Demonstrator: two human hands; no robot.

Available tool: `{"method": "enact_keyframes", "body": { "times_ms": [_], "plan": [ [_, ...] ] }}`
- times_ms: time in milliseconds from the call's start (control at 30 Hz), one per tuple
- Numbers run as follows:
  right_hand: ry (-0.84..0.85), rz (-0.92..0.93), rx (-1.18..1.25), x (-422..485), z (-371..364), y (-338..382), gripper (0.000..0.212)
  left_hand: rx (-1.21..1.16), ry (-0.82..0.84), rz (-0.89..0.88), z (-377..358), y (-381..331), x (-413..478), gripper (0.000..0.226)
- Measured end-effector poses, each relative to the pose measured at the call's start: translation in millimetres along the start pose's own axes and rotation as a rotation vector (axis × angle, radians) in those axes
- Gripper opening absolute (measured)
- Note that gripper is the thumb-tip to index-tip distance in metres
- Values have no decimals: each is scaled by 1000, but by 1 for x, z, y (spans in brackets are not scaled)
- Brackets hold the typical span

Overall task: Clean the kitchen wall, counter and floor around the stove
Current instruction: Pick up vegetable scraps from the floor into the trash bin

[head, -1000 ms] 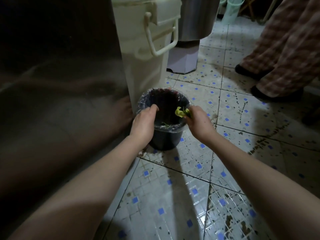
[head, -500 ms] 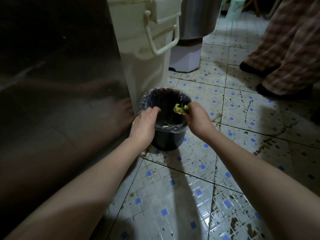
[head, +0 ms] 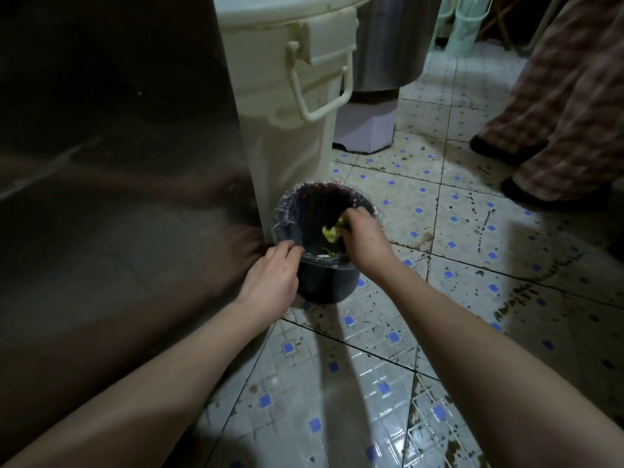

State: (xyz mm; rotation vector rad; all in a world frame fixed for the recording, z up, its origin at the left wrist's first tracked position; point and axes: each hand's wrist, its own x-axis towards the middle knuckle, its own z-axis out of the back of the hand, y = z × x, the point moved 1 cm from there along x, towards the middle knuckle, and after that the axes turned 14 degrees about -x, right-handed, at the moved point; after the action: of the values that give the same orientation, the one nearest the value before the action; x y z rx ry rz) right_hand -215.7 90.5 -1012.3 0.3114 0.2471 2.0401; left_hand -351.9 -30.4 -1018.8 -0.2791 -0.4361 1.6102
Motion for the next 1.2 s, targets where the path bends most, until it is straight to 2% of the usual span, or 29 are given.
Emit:
{"method": "enact_keyframes", "body": {
  "times_ms": [100, 167, 833, 1067, 1200],
  "plan": [
    [27, 77, -98, -3, -4, -1, 42, -28, -5, 15, 1, -1, -1, 48],
    [13, 91, -138, -3, -3, -4, 46, -30, -3, 20, 2, -3, -1, 47],
    [-50, 227, -476, -70, 3, -48, 49, 115, -17, -61, -8, -55, 25, 42],
    [49, 189, -501, -97, -13, -80, 53, 163, 4, -135, -32, -73, 35, 33],
    [98, 93, -482, -114, -17, -97, 54, 142, -3, -174, -43, -85, 32, 30]
  ]
}}
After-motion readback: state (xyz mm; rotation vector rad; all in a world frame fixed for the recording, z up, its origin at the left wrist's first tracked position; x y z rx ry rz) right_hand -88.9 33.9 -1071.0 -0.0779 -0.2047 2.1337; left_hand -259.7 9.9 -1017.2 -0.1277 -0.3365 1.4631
